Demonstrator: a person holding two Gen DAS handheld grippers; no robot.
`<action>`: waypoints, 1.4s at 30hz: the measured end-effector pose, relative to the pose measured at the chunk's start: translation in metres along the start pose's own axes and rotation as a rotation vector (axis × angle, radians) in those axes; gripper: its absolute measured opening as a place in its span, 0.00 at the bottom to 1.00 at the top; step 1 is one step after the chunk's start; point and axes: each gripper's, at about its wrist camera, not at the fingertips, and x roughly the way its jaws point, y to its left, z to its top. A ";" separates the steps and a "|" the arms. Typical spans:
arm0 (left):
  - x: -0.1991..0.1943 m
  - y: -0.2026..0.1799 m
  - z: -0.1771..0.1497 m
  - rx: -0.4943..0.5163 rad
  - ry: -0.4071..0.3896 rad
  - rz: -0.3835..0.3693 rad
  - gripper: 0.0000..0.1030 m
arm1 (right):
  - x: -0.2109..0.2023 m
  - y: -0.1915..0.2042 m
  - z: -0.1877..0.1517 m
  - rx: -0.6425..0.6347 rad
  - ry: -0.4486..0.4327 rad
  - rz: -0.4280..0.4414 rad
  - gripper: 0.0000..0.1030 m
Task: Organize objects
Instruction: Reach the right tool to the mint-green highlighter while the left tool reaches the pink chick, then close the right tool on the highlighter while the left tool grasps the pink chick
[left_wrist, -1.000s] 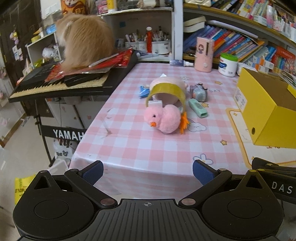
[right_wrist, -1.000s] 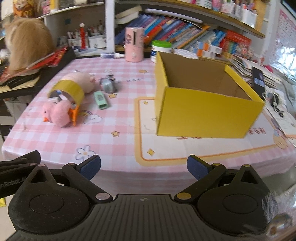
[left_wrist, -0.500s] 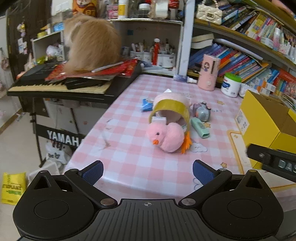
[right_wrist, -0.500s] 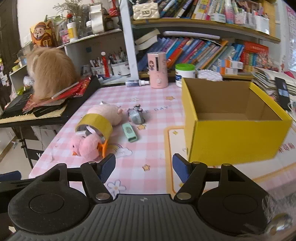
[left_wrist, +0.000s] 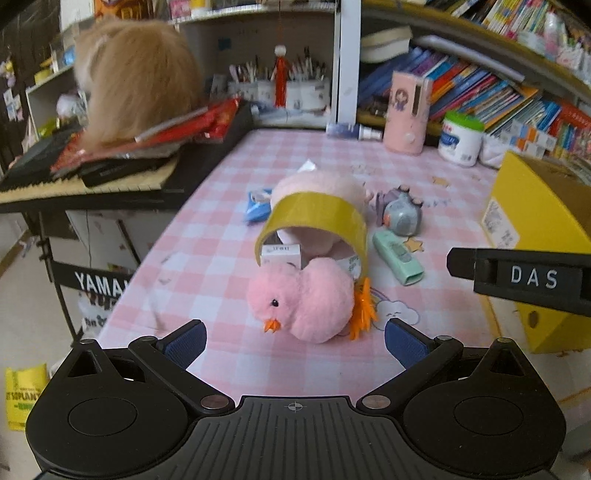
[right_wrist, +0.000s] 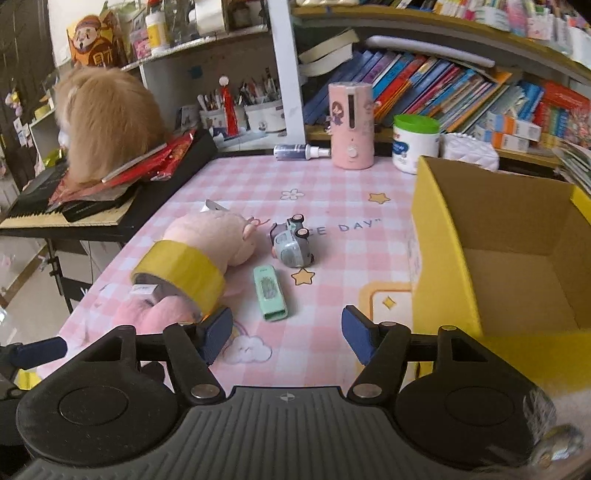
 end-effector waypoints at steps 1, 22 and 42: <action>0.006 -0.001 0.002 0.002 0.012 0.003 1.00 | 0.007 -0.001 0.003 -0.003 0.012 0.003 0.57; 0.049 -0.026 0.020 0.117 0.029 0.000 1.00 | 0.133 0.016 0.038 -0.195 0.256 0.108 0.29; 0.031 -0.009 0.011 -0.046 0.083 -0.051 0.83 | 0.060 -0.011 0.027 -0.119 0.162 0.100 0.23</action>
